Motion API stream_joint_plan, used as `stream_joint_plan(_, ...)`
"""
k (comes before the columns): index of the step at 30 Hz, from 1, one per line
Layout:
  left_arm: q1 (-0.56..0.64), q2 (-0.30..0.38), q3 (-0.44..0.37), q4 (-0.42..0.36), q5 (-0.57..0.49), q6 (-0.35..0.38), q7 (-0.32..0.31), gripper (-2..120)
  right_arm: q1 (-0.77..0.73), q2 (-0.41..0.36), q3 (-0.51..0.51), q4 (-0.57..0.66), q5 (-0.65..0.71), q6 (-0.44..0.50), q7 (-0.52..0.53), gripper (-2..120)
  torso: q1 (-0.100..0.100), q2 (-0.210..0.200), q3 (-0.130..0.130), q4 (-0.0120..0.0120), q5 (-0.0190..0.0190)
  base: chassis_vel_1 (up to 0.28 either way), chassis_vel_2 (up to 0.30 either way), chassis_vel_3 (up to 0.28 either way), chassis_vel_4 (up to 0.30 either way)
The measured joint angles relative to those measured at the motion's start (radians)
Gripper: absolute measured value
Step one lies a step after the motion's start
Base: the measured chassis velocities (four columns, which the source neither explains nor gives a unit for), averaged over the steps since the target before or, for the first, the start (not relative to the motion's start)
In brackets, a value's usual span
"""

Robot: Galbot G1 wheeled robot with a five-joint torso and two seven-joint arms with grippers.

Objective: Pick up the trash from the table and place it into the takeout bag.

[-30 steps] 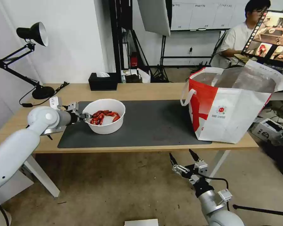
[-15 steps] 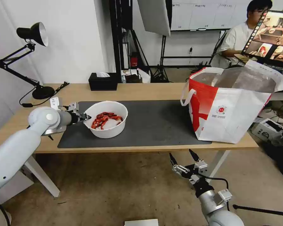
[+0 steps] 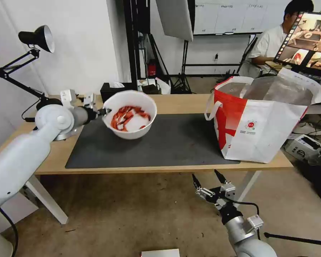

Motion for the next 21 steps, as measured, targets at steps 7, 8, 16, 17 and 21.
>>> stream_joint_plan(7,0.017,-0.033,-0.020,-0.019,0.038,-0.110,-0.033,0,0.000,0.000,0.000,0.000,0.000,0.000,0.000,100,0.000,0.000,0.000,0.0001,0.0000,0.000,0.000,0.000,0.000)
stream_joint_plan(8,0.022,-0.038,-0.028,-0.023,0.041,-0.119,-0.040,0,0.000,0.000,0.000,0.000,0.000,0.000,0.000,100,0.000,0.000,0.000,0.0002,0.0000,0.000,0.000,0.000,0.000)
stream_joint_plan(16,0.032,-0.054,-0.042,-0.040,0.049,-0.136,-0.052,0,0.000,0.000,0.000,0.000,0.000,0.000,0.000,100,0.000,0.000,0.000,0.0002,0.0000,0.000,0.000,0.000,0.000)
stream_joint_plan(17,0.032,-0.059,-0.043,-0.045,0.049,-0.136,-0.055,0,0.000,0.000,0.000,0.000,0.000,0.000,0.000,100,0.000,0.000,0.000,0.0002,0.0001,0.000,0.000,0.000,0.000)
stream_joint_plan(21,0.026,-0.078,-0.040,-0.050,0.048,-0.138,-0.067,0,0.000,0.000,0.000,0.000,0.000,0.000,0.000,100,0.000,0.000,0.000,0.0002,0.0000,0.000,0.000,0.000,0.000)
